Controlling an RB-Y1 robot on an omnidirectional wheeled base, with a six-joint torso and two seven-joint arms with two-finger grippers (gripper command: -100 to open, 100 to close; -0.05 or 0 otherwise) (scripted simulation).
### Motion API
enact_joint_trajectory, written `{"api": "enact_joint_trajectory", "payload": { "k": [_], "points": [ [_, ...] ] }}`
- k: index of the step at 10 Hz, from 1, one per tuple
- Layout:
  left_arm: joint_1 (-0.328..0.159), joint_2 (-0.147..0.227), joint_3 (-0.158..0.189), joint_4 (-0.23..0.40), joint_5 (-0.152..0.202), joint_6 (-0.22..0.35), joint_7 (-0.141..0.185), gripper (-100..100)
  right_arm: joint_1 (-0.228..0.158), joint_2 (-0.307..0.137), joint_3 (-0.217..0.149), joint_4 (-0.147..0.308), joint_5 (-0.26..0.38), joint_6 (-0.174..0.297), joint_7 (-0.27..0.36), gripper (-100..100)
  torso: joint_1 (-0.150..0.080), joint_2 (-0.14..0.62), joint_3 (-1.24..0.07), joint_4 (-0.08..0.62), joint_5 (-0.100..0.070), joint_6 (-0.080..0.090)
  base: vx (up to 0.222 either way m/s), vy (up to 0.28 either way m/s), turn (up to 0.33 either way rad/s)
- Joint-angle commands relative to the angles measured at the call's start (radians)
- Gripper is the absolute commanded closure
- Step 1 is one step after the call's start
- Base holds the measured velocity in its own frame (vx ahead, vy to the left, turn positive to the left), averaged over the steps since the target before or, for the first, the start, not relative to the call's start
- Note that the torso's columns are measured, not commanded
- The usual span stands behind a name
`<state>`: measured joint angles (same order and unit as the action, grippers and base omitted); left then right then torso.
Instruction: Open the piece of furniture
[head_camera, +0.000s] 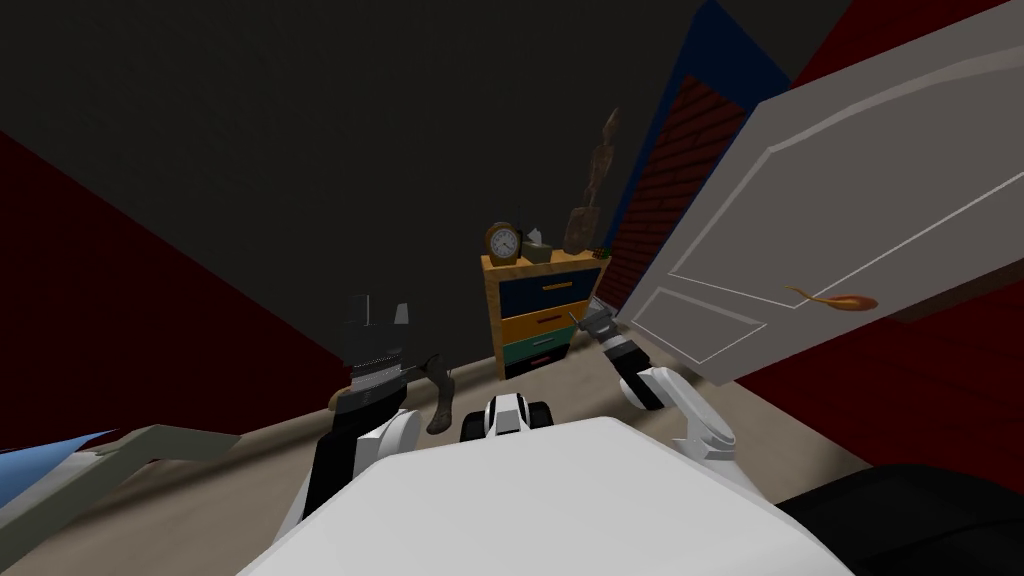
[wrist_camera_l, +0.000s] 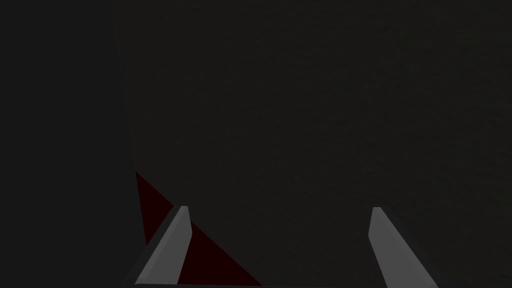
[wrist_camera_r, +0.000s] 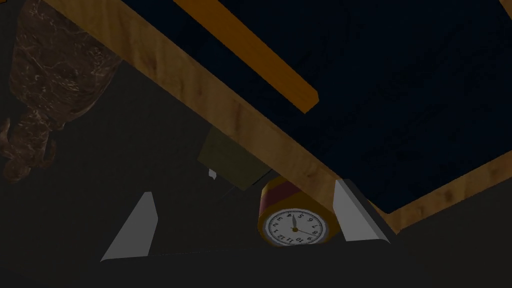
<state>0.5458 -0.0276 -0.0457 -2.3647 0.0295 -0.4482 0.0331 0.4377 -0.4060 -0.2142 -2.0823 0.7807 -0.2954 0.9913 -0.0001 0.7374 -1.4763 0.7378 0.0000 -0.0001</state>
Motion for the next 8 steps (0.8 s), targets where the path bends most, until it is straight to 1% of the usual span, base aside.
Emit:
{"api": "enact_joint_trajectory", "payload": {
  "k": [1, 2, 3, 5, 6, 8],
  "points": [
    [0.0, 0.0, 0.0, 0.0, 0.0, 0.0, 0.0, 0, -0.01, -0.017, -0.005, 0.018, 0.043, 0.012, 0.069, -100, -0.001, 0.001, 0.0, 0.0, 0.0, 0.0, 0.045, 0.036, 0.066],
    [0.0, 0.0, 0.0, 0.0, 0.0, 0.0, 0.0, 0, -0.017, -0.029, -0.008, 0.031, 0.07, 0.019, 0.095, -100, -0.001, 0.001, 0.0, 0.0, 0.0, 0.0, 0.054, 0.061, 0.092],
    [0.0, 0.0, 0.0, 0.0, 0.0, 0.0, 0.0, 0, -0.017, -0.029, -0.008, 0.031, 0.07, 0.019, 0.108, -100, 0.001, 0.0, 0.0, 0.0, 0.0, 0.0, 0.044, 0.052, 0.028],
    [0.0, 0.0, 0.0, 0.0, 0.0, 0.0, 0.0, 0, -0.029, -0.053, -0.014, 0.054, 0.12, 0.032, 0.173, -100, 0.0, 0.001, 0.0, 0.0, 0.0, 0.0, 0.059, 0.055, 0.065],
    [0.0, 0.0, 0.0, 0.0, 0.0, 0.0, 0.0, 0, -0.029, -0.053, -0.014, 0.054, 0.12, 0.032, 0.182, -100, 0.0, 0.0, 0.0, 0.0, 0.0, 0.0, 0.056, 0.043, 0.037],
    [0.0, 0.0, 0.0, 0.0, 0.0, 0.0, 0.0, 0, -0.041, -0.076, -0.019, 0.076, 0.166, 0.044, 0.246, -100, -0.001, 0.001, 0.001, 0.0, 0.0, 0.0, 0.046, 0.039, 0.078]
  ]
}}
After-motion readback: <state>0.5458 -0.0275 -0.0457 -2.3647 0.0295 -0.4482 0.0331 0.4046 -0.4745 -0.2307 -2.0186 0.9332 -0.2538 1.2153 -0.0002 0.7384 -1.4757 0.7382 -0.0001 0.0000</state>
